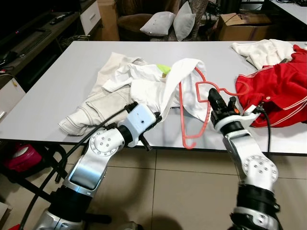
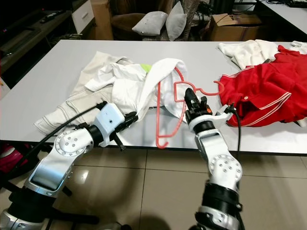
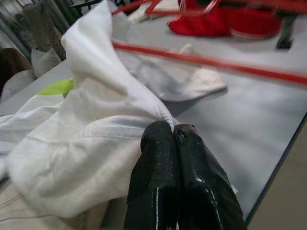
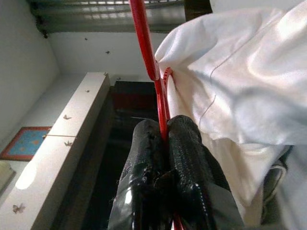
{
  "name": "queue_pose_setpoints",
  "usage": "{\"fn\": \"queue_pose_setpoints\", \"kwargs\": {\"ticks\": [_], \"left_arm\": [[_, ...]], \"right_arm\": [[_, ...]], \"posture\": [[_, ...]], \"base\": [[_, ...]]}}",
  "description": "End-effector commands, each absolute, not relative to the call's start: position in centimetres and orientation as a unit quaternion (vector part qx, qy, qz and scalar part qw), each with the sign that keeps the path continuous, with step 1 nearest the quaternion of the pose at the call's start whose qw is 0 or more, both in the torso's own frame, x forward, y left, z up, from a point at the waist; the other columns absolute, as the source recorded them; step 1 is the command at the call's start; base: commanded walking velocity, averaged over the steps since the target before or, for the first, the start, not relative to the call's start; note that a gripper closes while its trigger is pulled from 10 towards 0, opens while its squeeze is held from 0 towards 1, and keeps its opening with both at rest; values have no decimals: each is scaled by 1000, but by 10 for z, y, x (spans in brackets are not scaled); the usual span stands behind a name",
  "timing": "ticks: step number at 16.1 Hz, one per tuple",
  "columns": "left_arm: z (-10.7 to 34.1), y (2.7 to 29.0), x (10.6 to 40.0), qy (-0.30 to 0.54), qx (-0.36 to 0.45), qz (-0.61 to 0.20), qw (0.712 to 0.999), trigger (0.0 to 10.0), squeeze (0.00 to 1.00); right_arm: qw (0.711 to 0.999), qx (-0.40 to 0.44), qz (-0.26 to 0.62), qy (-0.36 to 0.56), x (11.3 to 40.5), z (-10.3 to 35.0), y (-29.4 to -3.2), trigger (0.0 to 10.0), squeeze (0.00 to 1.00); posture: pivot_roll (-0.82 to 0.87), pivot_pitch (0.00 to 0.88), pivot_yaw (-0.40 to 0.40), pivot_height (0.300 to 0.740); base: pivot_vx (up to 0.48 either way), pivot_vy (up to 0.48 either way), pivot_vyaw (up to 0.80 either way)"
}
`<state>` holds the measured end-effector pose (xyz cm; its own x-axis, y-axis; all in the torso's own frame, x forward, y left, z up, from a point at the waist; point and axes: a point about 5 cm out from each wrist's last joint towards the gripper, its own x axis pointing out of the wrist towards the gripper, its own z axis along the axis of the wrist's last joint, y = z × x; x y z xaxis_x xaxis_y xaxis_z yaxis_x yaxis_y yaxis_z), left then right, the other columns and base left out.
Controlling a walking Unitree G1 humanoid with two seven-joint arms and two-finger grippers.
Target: Hang hanger
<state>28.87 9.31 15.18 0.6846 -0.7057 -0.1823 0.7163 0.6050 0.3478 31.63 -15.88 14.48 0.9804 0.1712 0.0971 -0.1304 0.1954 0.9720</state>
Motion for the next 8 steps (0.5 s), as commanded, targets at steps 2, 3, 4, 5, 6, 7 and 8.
{"fn": "queue_pose_setpoints", "kwargs": {"ticks": [2,3,4,5,6,7,8], "left_arm": [[147,89,277,28,185,-441,878,0,0],[144,84,271,32,172,-460,871,0,0],[145,81,269,31,159,-466,870,0,0],[146,78,266,31,151,-477,865,0,0],[146,77,264,34,152,-485,861,0,0],[145,77,263,38,150,-490,858,0,0],[145,77,261,38,147,-492,857,0,0]], "right_arm": [[746,661,79,-11,324,150,-164,10000,0],[749,659,71,-22,331,153,-164,10000,0],[753,655,57,-22,335,152,-164,10000,0],[749,660,39,-28,339,151,-166,10000,0],[749,661,24,-31,343,149,-168,10000,0],[749,662,15,-33,346,148,-169,10000,0],[749,662,3,-34,351,148,-170,10000,0]], "posture": [[-3,0,57,740],[-3,0,57,740],[-3,0,57,740],[1,0,58,740],[1,0,58,740],[6,0,55,740],[7,0,53,740]], "base": [[0,0,0],[0,0,0],[0,0,0],[0,0,0],[0,0,0],[0,0,0],[0,0,0]]}}
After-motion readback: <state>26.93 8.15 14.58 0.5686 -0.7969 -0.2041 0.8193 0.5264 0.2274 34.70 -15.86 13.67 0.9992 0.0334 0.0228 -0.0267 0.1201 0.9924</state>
